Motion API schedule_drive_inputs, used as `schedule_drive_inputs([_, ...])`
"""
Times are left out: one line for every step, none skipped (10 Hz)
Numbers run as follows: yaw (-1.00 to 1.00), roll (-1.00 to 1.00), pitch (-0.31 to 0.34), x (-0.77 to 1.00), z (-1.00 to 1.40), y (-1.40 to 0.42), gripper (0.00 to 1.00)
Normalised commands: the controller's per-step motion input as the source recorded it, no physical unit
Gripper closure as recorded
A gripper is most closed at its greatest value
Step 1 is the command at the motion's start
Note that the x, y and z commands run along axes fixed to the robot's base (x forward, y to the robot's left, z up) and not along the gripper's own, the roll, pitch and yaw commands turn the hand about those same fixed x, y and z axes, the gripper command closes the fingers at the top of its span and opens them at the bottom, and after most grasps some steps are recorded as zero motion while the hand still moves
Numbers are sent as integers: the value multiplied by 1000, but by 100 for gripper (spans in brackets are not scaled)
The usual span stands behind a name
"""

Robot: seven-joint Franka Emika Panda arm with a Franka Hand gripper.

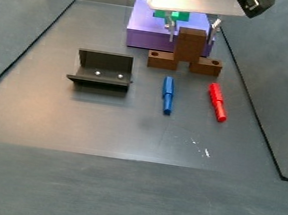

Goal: Pick up the brown object. Move up. Move to above the board. Insert the brown object.
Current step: Pick up the brown object.

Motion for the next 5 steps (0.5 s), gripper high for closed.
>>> schedule_drive_inputs([-149,26,79,0,0,0,0])
schedule_drive_inputs([0,110,-81,-189,0,-214,0])
schedule_drive_inputs([0,-50,-21,-14,0,31,0])
schedule_drive_inputs([0,-111,-64,-11,0,69,0])
schedule_drive_inputs([0,-206,-99,-17,29,200,0])
